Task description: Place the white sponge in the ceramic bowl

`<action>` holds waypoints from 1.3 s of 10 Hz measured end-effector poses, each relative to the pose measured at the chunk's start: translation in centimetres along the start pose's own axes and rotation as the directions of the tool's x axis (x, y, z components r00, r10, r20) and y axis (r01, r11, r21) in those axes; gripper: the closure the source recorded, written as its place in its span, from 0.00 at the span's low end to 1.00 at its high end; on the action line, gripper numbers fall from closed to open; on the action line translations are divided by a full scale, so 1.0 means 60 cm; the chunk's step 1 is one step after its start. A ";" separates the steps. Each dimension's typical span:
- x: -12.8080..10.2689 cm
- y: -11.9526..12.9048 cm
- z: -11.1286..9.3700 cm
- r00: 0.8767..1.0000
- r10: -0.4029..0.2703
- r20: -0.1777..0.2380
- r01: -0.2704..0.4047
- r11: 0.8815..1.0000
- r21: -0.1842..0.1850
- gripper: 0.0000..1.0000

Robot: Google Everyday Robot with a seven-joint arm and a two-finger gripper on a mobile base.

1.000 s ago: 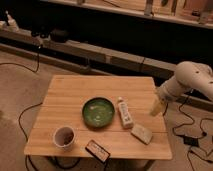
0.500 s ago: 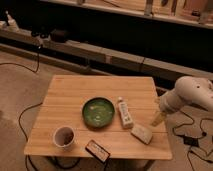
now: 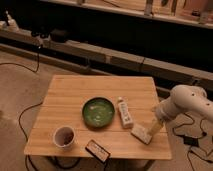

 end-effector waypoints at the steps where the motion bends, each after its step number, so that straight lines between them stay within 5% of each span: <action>1: 0.000 0.000 0.001 1.000 0.002 -0.001 -0.002 1.000 -0.001 0.20; 5: -0.001 0.002 0.004 1.000 0.002 0.001 -0.002 1.000 -0.005 0.20; 8: -0.007 0.031 0.055 0.998 -0.025 0.059 0.027 0.999 -0.026 0.20; 13: 0.014 0.061 0.105 0.991 -0.117 0.059 0.117 0.993 -0.001 0.20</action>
